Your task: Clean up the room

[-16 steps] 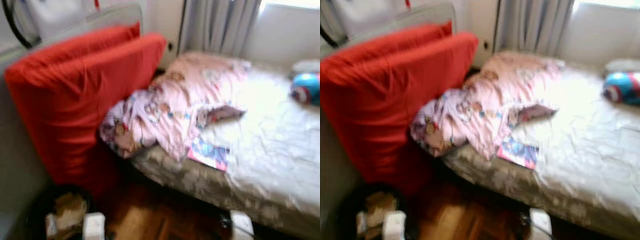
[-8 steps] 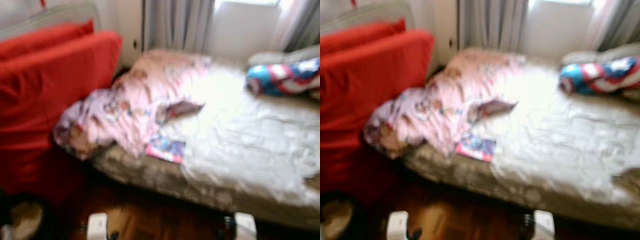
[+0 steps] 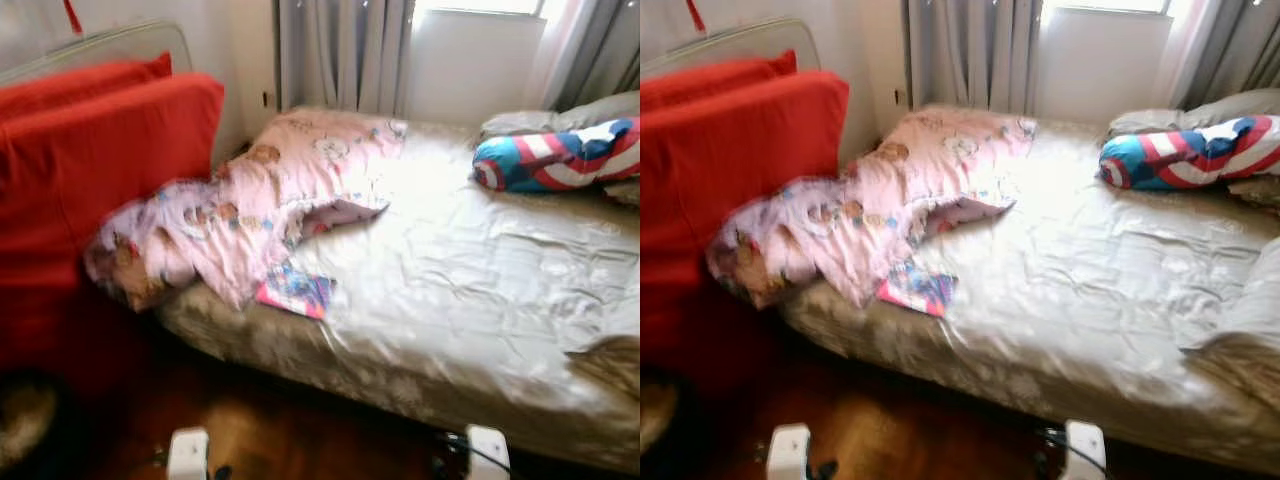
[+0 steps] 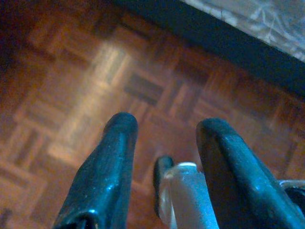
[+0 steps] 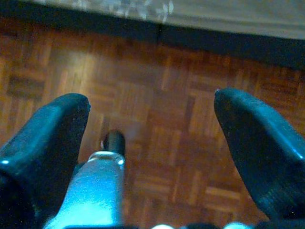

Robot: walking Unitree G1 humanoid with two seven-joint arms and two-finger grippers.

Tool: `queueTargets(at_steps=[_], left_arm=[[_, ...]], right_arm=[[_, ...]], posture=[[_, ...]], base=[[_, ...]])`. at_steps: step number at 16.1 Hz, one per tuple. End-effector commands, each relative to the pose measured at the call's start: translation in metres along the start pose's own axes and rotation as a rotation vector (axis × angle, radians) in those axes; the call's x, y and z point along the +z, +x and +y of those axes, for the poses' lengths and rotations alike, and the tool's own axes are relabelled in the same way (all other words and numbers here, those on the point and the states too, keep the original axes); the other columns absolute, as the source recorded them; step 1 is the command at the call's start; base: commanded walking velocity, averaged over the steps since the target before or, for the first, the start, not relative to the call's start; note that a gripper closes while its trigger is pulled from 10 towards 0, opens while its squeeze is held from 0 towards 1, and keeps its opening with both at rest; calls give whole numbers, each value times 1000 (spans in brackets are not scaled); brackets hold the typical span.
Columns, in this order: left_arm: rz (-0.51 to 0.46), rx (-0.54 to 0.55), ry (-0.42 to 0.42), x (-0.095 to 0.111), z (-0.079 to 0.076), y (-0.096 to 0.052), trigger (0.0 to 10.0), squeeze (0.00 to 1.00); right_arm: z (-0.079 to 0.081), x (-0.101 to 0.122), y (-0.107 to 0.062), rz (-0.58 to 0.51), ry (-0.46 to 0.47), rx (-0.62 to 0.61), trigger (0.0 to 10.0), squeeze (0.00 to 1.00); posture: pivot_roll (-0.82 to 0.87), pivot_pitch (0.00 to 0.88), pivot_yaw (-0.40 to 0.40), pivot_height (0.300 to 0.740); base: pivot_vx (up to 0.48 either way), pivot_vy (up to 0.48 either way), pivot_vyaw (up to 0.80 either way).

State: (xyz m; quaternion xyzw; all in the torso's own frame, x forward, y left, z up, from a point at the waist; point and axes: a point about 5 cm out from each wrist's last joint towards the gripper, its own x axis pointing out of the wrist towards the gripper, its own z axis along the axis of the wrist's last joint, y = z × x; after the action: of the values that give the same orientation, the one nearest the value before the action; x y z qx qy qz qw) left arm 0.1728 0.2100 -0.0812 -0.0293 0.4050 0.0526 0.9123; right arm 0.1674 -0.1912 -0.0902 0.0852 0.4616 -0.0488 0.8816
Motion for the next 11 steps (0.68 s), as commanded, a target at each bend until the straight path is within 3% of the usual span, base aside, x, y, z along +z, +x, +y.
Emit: queueTargets(at_steps=[1,5,11], left_arm=[[10,-10,8,0,-3,1,10000,0],[6,-16,7,1,-7,2,10000,0],[5,-13,1,-1,-1,0,10000,0]], right_arm=[[-2,4,0,-13,4,-8,10000,0],[-3,4,0,-10,1,-11,10000,0],[-4,4,0,-9,0,-14,10000,0]], posture=[[64,0,-48,740],[62,0,-49,740],[53,10,-52,740]], base=[[0,-368,0],[0,-367,0],[0,-366,0]])
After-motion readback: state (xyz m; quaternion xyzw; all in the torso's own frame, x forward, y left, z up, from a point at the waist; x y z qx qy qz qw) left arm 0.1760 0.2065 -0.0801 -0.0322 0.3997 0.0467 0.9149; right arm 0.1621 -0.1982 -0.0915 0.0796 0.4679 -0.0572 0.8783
